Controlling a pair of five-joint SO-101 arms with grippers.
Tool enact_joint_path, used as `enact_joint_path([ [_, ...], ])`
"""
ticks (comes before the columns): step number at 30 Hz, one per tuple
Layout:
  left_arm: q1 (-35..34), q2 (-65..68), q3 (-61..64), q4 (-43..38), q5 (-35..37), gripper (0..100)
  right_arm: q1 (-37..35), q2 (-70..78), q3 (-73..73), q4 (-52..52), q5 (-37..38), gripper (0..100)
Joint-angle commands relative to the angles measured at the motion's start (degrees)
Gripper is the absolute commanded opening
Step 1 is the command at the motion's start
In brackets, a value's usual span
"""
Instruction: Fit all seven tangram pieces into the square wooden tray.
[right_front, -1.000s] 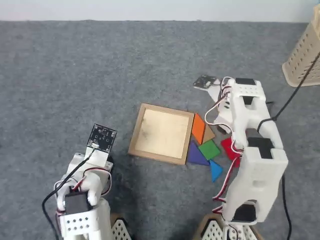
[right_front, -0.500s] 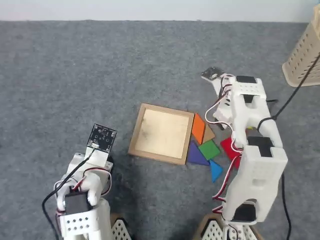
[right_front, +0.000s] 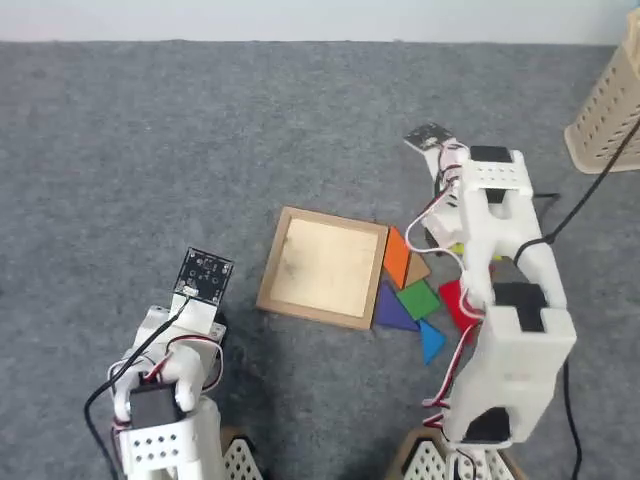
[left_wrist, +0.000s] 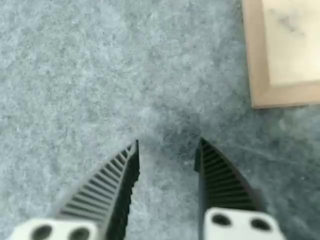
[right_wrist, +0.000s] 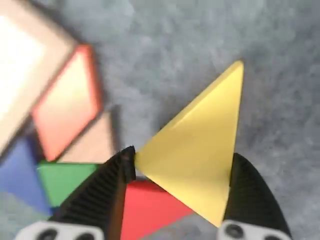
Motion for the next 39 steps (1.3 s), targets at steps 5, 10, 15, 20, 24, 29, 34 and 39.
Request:
enact_joint_path([
  [5,0.0,-0.6,-0.4,0.2,0.4,18,-9.7,-12.4,-1.4,4.2,-2.0,17.7],
  [10,0.0,-0.6,-0.4,0.2,0.4,18,-21.0,-13.2,-1.3,3.5,-1.5,17.7],
  [15,0.0,-0.6,-0.4,0.2,0.4,18,-30.3,-13.1,-0.7,0.2,-1.5,17.7],
  [20,0.0,-0.6,-0.4,0.2,0.4,18,-32.3,-13.1,5.3,-8.0,-1.4,17.7],
  [24,0.0,-0.6,-0.4,0.2,0.4,18,-32.4,-13.1,8.9,-10.6,1.3,18.0],
  [29,0.0,-0.6,-0.4,0.2,0.4,18,-32.3,-13.1,10.7,-15.3,0.6,18.4],
  [34,0.0,-0.6,-0.4,0.2,0.4,18,-32.3,-13.1,10.7,-15.2,0.7,31.8],
  [39,0.0,-0.6,-0.4,0.2,0.4,18,-32.2,-13.4,10.6,-15.2,0.6,36.6],
])
